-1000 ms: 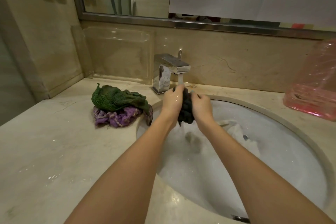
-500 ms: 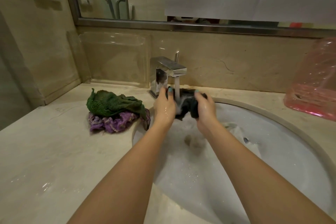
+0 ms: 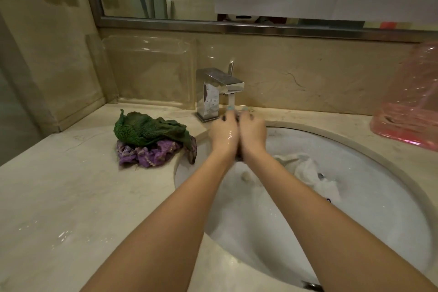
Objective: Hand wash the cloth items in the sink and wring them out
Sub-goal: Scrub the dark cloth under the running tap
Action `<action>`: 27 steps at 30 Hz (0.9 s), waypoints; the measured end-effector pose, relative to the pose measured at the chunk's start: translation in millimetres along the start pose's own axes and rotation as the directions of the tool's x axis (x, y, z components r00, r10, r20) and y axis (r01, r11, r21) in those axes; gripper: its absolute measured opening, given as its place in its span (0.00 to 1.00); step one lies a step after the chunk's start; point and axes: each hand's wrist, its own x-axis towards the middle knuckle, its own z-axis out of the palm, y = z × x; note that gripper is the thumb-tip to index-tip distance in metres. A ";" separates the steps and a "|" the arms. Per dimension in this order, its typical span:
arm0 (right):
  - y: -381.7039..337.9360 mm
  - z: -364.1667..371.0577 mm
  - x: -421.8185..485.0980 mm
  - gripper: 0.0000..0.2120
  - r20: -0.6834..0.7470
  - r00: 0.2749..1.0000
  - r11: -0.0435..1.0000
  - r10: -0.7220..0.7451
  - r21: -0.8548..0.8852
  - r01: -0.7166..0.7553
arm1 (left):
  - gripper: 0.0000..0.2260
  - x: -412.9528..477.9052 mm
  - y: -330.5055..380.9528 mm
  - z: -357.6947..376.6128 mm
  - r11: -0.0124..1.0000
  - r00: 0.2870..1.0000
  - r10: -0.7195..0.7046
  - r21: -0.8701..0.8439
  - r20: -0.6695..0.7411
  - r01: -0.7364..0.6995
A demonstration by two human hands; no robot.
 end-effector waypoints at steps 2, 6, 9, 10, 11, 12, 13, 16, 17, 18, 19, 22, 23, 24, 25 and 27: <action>6.1 -9.6 14.1 0.19 -0.054 0.993 0.989 0.102 0.116 -0.095 | 0.17 -13.9 1.5 11.2 1.000 0.998 0.013 0.006 0.063 -0.014; 5.0 -5.7 1.4 0.19 0.003 0.998 0.991 0.066 0.113 -0.066 | 0.15 -8.5 4.6 3.0 0.996 0.997 -0.051 -0.076 0.053 0.055; -3.6 6.7 -22.2 0.18 0.127 0.988 0.996 -0.090 -0.008 0.092 | 0.14 7.0 3.0 -17.3 0.978 0.990 -0.137 -0.154 0.016 0.137; -4.3 7.7 -23.5 0.18 0.144 0.984 0.994 -0.103 -0.010 0.105 | 0.13 9.4 2.7 -18.8 0.973 0.989 -0.148 -0.180 0.002 0.146; -4.2 7.0 -21.1 0.17 0.132 0.987 0.995 -0.094 -0.010 0.096 | 0.12 8.4 4.5 -18.5 0.973 0.990 -0.143 -0.186 -0.006 0.139; -3.5 4.6 -15.7 0.16 0.098 0.993 0.997 -0.070 -0.012 0.071 | 0.11 4.0 8.1 -16.6 0.975 0.992 -0.124 -0.185 0.002 0.122; -2.3 0.3 -7.8 0.15 0.051 0.998 1.000 -0.023 -0.011 0.024 | 0.11 -2.0 12.4 -12.6 0.978 0.994 -0.103 -0.181 0.035 0.107; 6.3 -15.8 14.4 0.14 -0.031 0.979 0.978 0.200 0.066 -0.197 | 0.11 -16.8 23.0 0.2 0.961 0.984 -0.099 -0.244 0.150 0.134; 8.4 -20.5 17.9 0.15 -0.022 0.971 0.969 0.237 0.075 -0.234 | 0.11 -17.0 22.6 -0.2 0.956 0.987 -0.089 -0.265 0.134 0.123; 11.2 -24.0 22.1 0.17 -0.018 0.965 0.962 0.261 0.082 -0.259 | 0.12 -15.5 21.3 -3.2 0.957 0.993 -0.067 -0.274 0.093 0.090; 11.7 -27.2 23.9 0.18 -0.012 0.958 0.953 0.286 0.112 -0.283 | 0.12 -9.9 18.0 -7.1 0.968 0.998 -0.037 -0.248 0.049 0.048; 10.4 -29.8 30.5 0.23 0.112 0.922 0.841 0.370 0.381 -0.384 | 0.11 8.9 4.3 -21.2 0.995 0.999 -0.002 -0.097 -0.038 -0.002; 6.2 -28.4 28.5 0.23 0.175 0.913 0.788 0.368 0.463 -0.406 | 0.11 12.7 0.2 -23.9 0.996 0.999 -0.027 -0.083 -0.042 0.024; 3.0 -25.6 26.8 0.23 0.234 0.906 0.739 0.353 0.525 -0.423 | 0.11 15.2 -2.6 -24.7 0.994 0.998 -0.062 -0.089 -0.034 0.059; 0.2 -23.1 23.3 0.22 0.282 0.902 0.716 0.327 0.549 -0.431 | 0.11 15.2 -3.6 -24.3 0.989 0.995 -0.099 -0.110 -0.018 0.097; -1.0 -17.7 19.4 0.19 0.312 0.917 0.780 0.250 0.496 -0.381 | 0.10 11.0 -2.7 -22.2 0.970 0.988 -0.152 -0.185 0.032 0.155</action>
